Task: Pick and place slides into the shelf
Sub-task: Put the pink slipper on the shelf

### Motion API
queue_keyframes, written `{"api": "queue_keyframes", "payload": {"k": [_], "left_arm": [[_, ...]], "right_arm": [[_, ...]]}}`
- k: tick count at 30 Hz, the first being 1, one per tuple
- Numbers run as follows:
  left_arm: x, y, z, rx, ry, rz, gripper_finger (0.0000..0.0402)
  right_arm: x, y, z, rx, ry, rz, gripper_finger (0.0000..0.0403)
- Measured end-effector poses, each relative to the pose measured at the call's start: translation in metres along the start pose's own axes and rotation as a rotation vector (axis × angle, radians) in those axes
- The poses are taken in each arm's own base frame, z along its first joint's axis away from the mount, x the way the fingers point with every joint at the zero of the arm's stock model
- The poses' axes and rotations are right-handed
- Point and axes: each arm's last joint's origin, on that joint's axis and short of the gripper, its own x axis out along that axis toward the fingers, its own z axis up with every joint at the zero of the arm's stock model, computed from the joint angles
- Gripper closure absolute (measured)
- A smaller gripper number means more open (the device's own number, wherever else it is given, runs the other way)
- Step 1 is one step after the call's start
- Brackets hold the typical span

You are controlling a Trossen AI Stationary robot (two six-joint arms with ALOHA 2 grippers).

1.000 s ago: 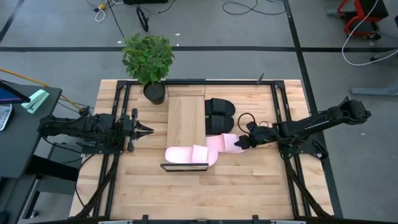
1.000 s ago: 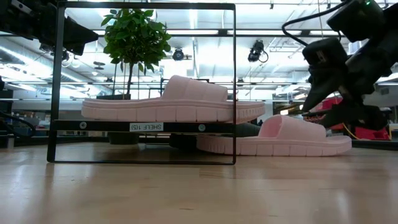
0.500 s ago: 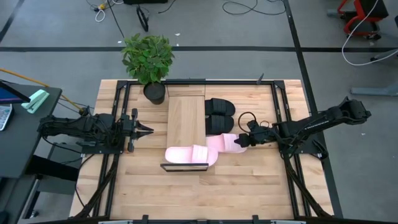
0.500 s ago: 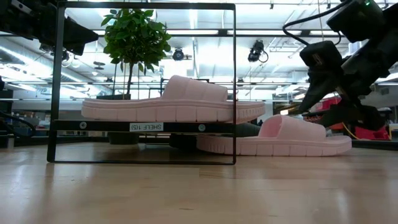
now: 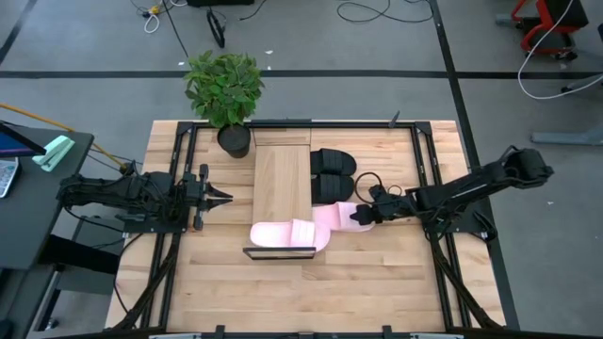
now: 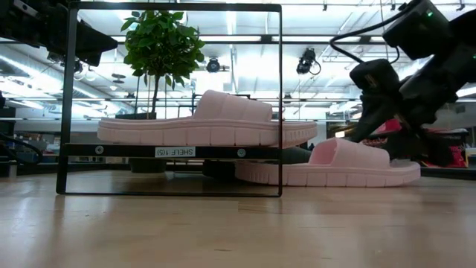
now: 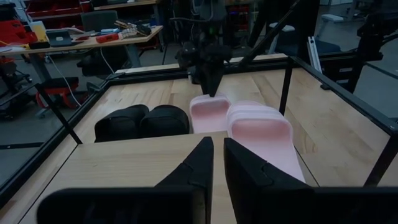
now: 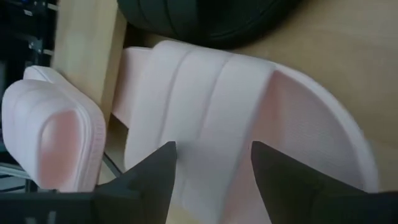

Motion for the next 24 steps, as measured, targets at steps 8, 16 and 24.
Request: {"api": "queue_keyframes", "payload": {"k": [8,16,24], "left_arm": [[0.0,0.0,0.0,0.0,0.0,0.0,0.0362],[0.0,0.0,0.0,0.0,0.001,0.0,0.0356],[0.0,0.0,0.0,-0.001,0.0,0.0,0.0362]], "right_arm": [[0.011,-0.002,-0.002,-0.011,-0.012,-0.018,0.0228],[0.012,-0.004,-0.002,-0.073,-0.024,-0.038,0.0387],[0.003,0.002,0.001,-0.073,-0.037,0.022,0.0396]]}}
